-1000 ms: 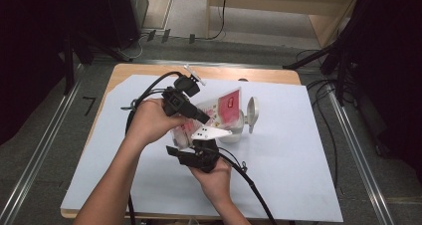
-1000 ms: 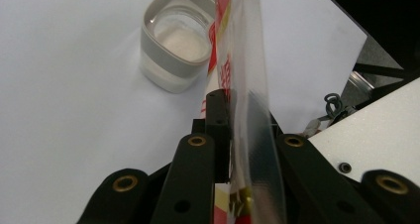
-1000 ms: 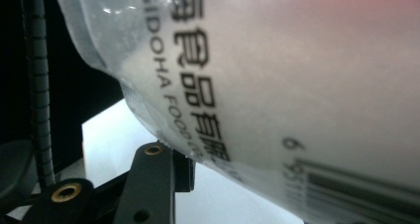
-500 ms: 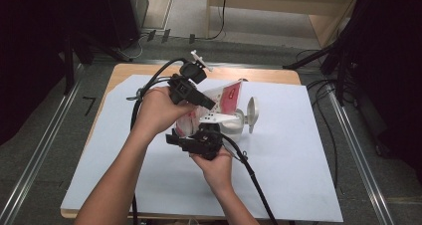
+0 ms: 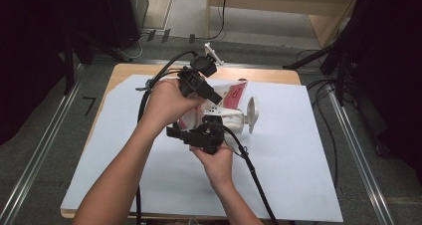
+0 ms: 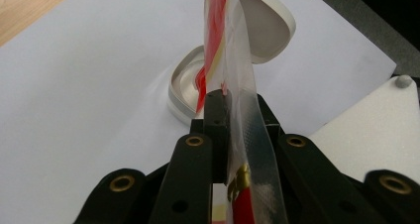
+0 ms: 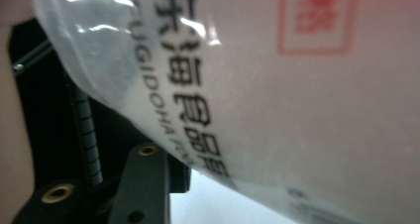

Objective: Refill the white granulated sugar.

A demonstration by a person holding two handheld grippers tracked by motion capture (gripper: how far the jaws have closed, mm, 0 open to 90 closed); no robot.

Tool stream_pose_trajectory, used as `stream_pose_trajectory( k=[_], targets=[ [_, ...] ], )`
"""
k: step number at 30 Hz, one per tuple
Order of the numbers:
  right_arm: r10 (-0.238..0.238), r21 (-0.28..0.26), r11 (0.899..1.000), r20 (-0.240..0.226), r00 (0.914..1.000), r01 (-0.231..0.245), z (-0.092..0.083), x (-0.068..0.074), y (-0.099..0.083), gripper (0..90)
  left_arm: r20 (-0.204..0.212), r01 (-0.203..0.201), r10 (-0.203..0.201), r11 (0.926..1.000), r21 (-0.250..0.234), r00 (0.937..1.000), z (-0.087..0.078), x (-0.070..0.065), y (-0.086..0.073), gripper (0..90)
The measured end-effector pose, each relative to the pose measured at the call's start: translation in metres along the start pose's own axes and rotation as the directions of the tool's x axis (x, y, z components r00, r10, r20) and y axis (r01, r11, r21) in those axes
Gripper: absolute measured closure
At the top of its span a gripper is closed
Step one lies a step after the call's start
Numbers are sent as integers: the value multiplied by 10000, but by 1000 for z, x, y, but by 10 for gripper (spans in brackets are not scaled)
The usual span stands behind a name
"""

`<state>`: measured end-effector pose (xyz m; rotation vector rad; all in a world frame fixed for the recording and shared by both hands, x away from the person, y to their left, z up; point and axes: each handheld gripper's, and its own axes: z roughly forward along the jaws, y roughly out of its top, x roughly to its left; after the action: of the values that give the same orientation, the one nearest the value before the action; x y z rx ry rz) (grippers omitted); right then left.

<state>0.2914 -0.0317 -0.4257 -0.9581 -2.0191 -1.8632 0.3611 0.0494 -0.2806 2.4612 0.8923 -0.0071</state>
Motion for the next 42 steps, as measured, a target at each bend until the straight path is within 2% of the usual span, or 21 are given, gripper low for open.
stream_pose_trajectory(
  k=[5,7,9,16,18,21,25,28,42],
  targets=[
    [60,-145,9999,71,10000,-59,1,1,2,623,-5,76,-76,9999,78,10000,1,1,5,826],
    [319,-285,9991,-174,9993,-324,1,0,3,625,71,105,-106,9999,90,9999,2,2,7,823],
    [788,-485,9955,-560,9953,-815,-1,-3,4,624,46,85,-85,9999,139,10000,3,1,10,820],
    [1141,-694,9903,-850,9898,-1201,-4,-4,5,608,123,92,-94,9999,107,9999,4,1,15,815],
    [1130,-672,9907,-805,9903,-1185,-4,-4,5,604,144,89,-92,9998,172,9999,3,1,16,813],
    [913,-636,9936,-399,9950,-937,-5,-1,6,605,218,87,-90,9999,140,9997,4,0,16,815],
    [856,-600,9944,-268,9960,-871,-5,-1,5,615,239,-3,0,9999,117,9997,6,-1,18,816],
    [820,-617,9946,-196,9964,-830,-6,-1,6,616,229,84,-86,9999,95,9997,6,-2,20,816],
    [907,-593,9940,-272,9955,-922,-5,0,10,620,196,-19,17,9999,102,9998,4,-2,22,815]
  ],
)
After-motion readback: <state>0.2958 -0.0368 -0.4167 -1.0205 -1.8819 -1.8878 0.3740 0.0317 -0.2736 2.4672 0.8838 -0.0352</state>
